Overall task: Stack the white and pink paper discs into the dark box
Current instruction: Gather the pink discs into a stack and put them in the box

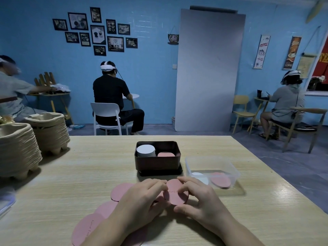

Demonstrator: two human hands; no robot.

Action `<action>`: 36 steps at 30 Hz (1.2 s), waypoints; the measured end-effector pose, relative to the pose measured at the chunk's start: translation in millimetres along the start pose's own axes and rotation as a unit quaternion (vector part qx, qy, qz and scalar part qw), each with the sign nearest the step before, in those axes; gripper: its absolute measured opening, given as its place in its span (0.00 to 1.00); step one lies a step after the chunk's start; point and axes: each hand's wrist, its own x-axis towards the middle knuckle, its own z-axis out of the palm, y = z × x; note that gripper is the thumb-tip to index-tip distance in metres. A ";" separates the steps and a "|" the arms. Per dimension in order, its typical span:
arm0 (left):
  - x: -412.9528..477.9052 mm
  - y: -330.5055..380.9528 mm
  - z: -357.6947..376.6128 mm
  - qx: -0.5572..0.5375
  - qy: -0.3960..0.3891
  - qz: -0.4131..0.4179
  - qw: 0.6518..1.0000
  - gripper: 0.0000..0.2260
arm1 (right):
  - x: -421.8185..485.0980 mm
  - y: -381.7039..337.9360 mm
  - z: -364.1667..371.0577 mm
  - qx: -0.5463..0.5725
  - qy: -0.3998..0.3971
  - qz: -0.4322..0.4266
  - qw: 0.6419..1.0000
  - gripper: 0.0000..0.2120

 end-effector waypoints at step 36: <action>-1.5 0.5 -4.5 -0.058 -0.052 -0.094 0.993 0.19 | 5.5 -6.5 -4.4 -0.019 -0.036 0.010 0.999 0.15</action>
